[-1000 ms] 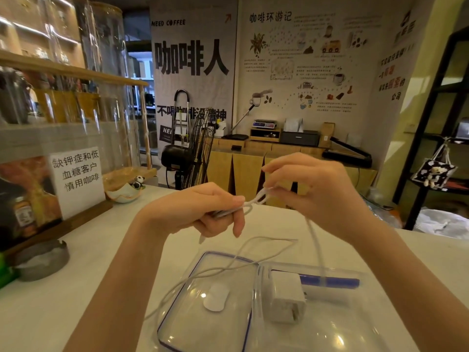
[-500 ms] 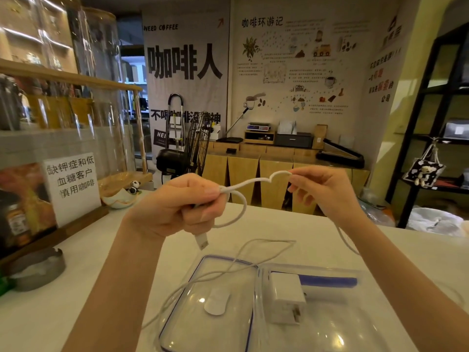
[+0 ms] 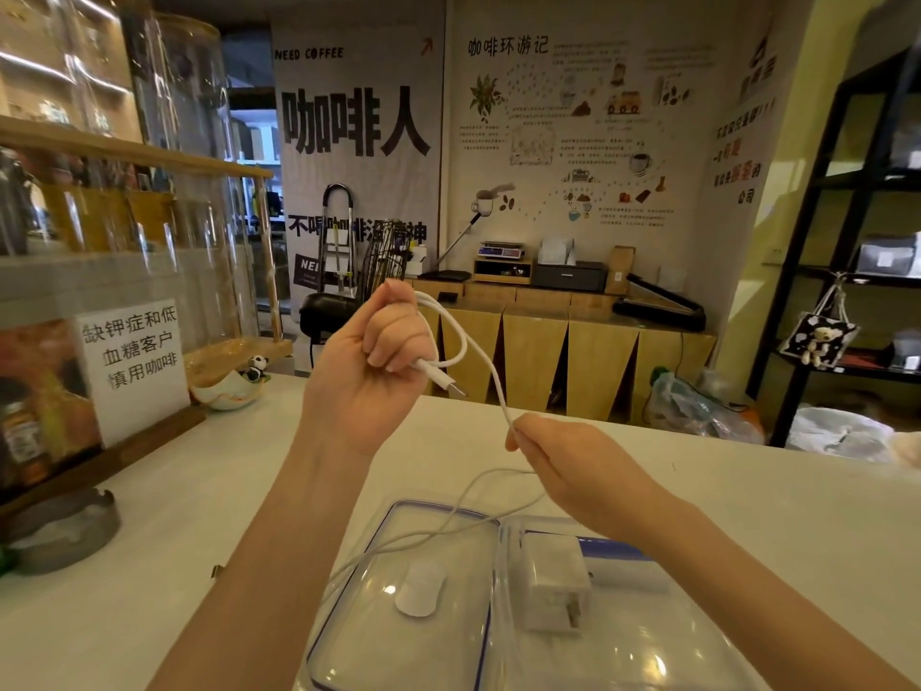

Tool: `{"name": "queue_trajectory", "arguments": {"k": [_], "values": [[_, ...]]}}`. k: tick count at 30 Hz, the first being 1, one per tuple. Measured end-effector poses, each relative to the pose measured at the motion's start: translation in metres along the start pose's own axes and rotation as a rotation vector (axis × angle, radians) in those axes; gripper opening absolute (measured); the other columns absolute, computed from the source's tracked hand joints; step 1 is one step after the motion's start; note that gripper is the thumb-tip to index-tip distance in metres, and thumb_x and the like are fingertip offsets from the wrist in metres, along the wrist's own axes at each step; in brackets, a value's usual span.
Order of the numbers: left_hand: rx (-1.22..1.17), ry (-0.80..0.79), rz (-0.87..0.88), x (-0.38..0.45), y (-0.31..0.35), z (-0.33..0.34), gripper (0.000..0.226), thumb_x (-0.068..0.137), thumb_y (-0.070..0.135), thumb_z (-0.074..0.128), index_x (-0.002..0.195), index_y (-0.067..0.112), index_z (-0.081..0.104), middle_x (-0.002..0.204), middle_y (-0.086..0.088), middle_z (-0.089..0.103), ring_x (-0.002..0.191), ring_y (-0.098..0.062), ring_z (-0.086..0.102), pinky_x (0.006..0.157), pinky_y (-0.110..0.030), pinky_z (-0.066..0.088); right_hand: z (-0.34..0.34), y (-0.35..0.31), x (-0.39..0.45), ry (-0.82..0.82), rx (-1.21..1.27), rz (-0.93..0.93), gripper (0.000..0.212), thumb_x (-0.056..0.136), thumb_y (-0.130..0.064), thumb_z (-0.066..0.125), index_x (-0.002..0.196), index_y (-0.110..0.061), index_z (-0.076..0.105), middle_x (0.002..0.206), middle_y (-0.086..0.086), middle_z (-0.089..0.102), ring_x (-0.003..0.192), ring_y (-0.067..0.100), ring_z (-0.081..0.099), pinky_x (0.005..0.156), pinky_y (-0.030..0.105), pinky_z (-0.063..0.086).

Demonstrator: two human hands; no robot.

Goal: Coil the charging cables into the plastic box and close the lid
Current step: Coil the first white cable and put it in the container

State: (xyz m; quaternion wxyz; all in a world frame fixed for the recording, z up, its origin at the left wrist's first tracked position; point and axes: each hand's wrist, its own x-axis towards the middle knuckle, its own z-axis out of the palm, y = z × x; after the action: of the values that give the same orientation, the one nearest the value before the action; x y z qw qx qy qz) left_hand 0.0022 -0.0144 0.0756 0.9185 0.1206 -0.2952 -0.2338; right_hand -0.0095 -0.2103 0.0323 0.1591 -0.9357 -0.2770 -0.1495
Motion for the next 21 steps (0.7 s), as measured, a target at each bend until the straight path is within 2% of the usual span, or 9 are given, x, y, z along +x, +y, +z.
{"name": "queue_trajectory", "arguments": {"k": [4,6,8,11,14,15,17,19,21], "values": [[-0.074,0.024,0.052,0.002,-0.003,-0.007,0.031,0.094,0.018,0.033,0.091,-0.005,0.054,0.050,-0.016,0.047,0.044,-0.022,0.037,0.049,-0.025,0.031,0.004,-0.017,-0.007,-0.092,-0.148,-0.110,0.028,0.097,-0.032,0.031,0.116,-0.019,0.046,0.100,0.001,0.064,0.083,0.018,0.060,0.075,0.030,0.050],[-0.090,0.042,0.099,0.005,-0.006,-0.011,0.036,0.094,0.021,0.031,0.091,-0.006,0.056,0.049,-0.012,0.047,0.042,-0.021,0.043,0.046,-0.026,0.036,0.004,-0.026,-0.012,-0.114,-0.179,-0.160,0.031,0.097,-0.035,0.028,0.118,-0.019,0.044,0.103,0.001,0.064,0.083,0.020,0.061,0.075,0.033,0.051],[0.018,0.141,0.200,0.008,-0.007,-0.016,0.037,0.095,0.023,0.030,0.089,-0.002,0.057,0.046,-0.003,0.043,0.038,-0.014,0.041,0.041,-0.022,0.037,0.005,-0.033,-0.018,-0.119,-0.214,-0.211,0.034,0.097,-0.034,0.025,0.122,-0.017,0.041,0.109,0.004,0.063,0.085,0.024,0.061,0.075,0.037,0.050],[0.289,0.285,0.285,0.011,-0.012,-0.020,0.039,0.098,0.027,0.024,0.090,0.005,0.055,0.045,0.005,0.039,0.038,-0.006,0.036,0.040,-0.015,0.034,0.004,-0.040,-0.023,-0.087,-0.270,-0.267,0.031,0.098,-0.028,0.027,0.125,-0.015,0.036,0.105,0.006,0.062,0.077,0.026,0.058,0.067,0.036,0.048],[0.620,0.391,0.273,0.013,-0.018,-0.023,0.035,0.097,0.026,0.026,0.097,0.005,0.054,0.047,0.007,0.039,0.041,-0.005,0.035,0.041,-0.015,0.035,-0.005,-0.042,-0.024,-0.040,-0.320,-0.279,0.033,0.096,-0.018,0.036,0.128,-0.016,0.032,0.101,0.006,0.058,0.066,0.019,0.047,0.052,0.025,0.035],[0.755,0.411,0.269,0.012,-0.021,-0.023,0.033,0.097,0.025,0.027,0.098,0.006,0.054,0.048,0.007,0.039,0.042,-0.005,0.036,0.043,-0.016,0.035,-0.009,-0.043,-0.024,-0.017,-0.339,-0.283,0.033,0.096,-0.017,0.038,0.129,-0.015,0.033,0.100,0.005,0.057,0.065,0.018,0.046,0.051,0.024,0.034],[1.089,0.413,0.269,0.012,-0.028,-0.023,0.029,0.096,0.023,0.029,0.098,0.009,0.055,0.051,0.007,0.041,0.045,-0.005,0.038,0.047,-0.016,0.037,-0.015,-0.043,-0.025,0.032,-0.359,-0.293,0.033,0.094,-0.015,0.043,0.126,-0.014,0.039,0.096,0.005,0.058,0.064,0.019,0.051,0.055,0.027,0.043],[1.435,0.388,0.259,0.012,-0.038,-0.024,0.027,0.096,0.021,0.030,0.099,0.009,0.053,0.055,0.006,0.045,0.046,-0.002,0.041,0.048,-0.014,0.038,-0.022,-0.043,-0.027,0.053,-0.374,-0.332,0.031,0.081,-0.013,0.064,0.111,-0.011,0.058,0.079,0.003,0.063,0.052,0.015,0.054,0.046,0.023,0.045],[1.621,0.347,0.206,0.012,-0.048,-0.027,0.025,0.096,0.019,0.030,0.101,0.008,0.052,0.061,0.003,0.048,0.048,-0.002,0.043,0.049,-0.013,0.039,-0.030,-0.036,-0.025,0.157,-0.335,-0.396,0.029,0.063,-0.009,0.079,0.090,-0.010,0.069,0.063,0.002,0.065,0.042,0.009,0.053,0.040,0.008,0.032]]}}
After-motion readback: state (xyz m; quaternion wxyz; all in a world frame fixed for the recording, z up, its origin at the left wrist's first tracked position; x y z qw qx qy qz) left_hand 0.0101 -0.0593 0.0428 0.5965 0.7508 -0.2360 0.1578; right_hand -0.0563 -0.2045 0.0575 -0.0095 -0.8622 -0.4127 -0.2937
